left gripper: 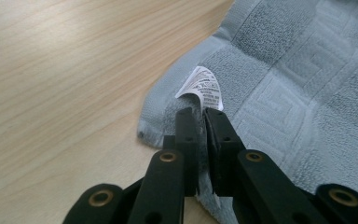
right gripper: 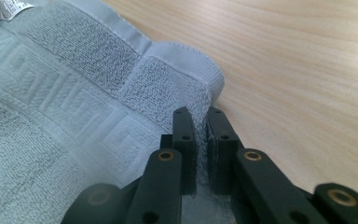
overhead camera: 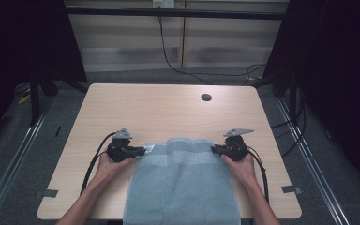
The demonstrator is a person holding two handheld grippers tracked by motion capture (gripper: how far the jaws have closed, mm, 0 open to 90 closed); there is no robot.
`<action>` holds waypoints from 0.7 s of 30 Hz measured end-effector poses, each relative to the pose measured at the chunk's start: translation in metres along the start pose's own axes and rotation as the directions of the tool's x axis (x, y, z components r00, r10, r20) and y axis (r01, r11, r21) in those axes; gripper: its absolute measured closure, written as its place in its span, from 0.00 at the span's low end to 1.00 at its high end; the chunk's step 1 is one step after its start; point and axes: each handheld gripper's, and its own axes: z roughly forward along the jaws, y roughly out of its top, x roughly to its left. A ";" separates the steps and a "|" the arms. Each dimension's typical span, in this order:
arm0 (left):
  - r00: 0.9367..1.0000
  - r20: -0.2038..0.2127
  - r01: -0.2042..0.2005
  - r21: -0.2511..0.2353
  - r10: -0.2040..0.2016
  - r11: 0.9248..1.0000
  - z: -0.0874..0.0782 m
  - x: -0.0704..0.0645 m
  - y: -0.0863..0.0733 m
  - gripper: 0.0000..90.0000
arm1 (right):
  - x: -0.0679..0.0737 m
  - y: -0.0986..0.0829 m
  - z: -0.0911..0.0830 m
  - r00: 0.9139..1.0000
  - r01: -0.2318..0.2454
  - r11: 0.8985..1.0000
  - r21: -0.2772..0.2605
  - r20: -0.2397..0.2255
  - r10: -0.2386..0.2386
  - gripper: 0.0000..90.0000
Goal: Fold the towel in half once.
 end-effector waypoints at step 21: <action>0.994 0.097 0.067 -0.211 -0.048 0.975 -0.047 0.005 0.041 0.96 | 0.001 0.039 -0.044 0.998 -0.032 0.983 -0.180 -0.055 0.022 0.95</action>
